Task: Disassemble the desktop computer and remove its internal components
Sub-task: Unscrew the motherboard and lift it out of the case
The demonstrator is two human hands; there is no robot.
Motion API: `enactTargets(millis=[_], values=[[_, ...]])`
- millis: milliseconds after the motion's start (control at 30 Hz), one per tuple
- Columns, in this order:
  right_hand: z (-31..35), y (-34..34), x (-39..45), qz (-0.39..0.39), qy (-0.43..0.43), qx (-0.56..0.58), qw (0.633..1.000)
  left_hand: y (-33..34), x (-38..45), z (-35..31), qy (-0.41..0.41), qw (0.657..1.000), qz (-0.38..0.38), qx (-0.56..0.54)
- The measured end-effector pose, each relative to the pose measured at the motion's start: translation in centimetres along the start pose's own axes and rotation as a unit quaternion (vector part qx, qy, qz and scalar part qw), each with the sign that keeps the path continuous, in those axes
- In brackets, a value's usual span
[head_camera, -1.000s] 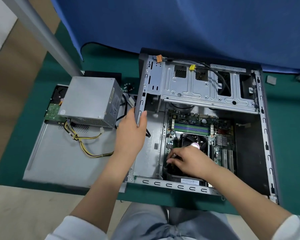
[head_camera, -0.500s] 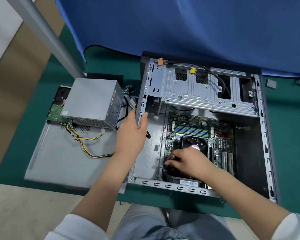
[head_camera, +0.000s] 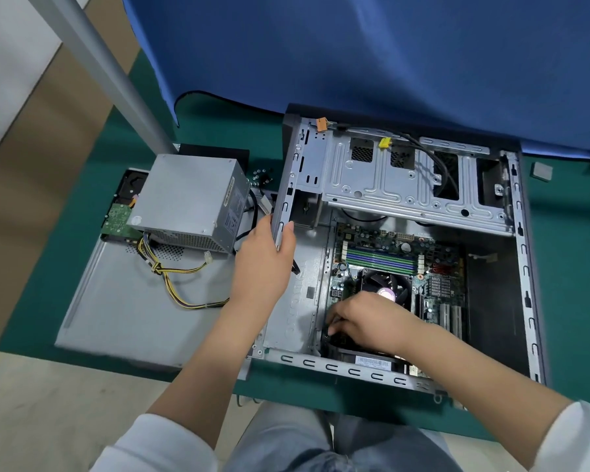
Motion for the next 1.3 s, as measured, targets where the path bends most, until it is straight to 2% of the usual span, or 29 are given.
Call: enactTargets(millis=[133, 467, 733, 1033, 1200, 1300], values=[[0.7, -0.6, 0.3, 0.035, -0.042, -0.016, 0.998, 0.0, 0.0, -0.1, -0.003, 1.0, 0.0, 0.002], [1.8, -1.0, 0.0, 0.065, -0.166, -0.243, 0.954, -0.1, -0.1, -0.3, -0.006, 1.0, 0.0, 0.009], [1.1, -0.7, 0.4, -0.054, -0.136, -0.279, 0.949, -0.1, -0.1, -0.4, -0.004, 1.0, -0.001, 0.009], [0.7, -0.8, 0.1, 0.001, -0.178, -0.226, 0.958, 0.0, 0.0, -0.3, -0.009, 1.0, -0.002, 0.018], [0.6, -0.8, 0.4, -0.018, -0.134, -0.273, 0.952, -0.1, -0.1, -0.3, -0.008, 1.0, 0.001, 0.02], [1.7, -0.4, 0.5, -0.031, -0.151, -0.292, 0.944, -0.1, -0.1, -0.5, -0.009, 1.0, 0.0, 0.025]])
Point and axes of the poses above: each hand's wrist, its own x-axis towards the middle knuckle, its own y-axis out of the palm, z = x × y, the point moved 4 cm from there along x, towards the middle knuckle, and after that the axes turned 5 degrees about z, right-handed, at the moved point
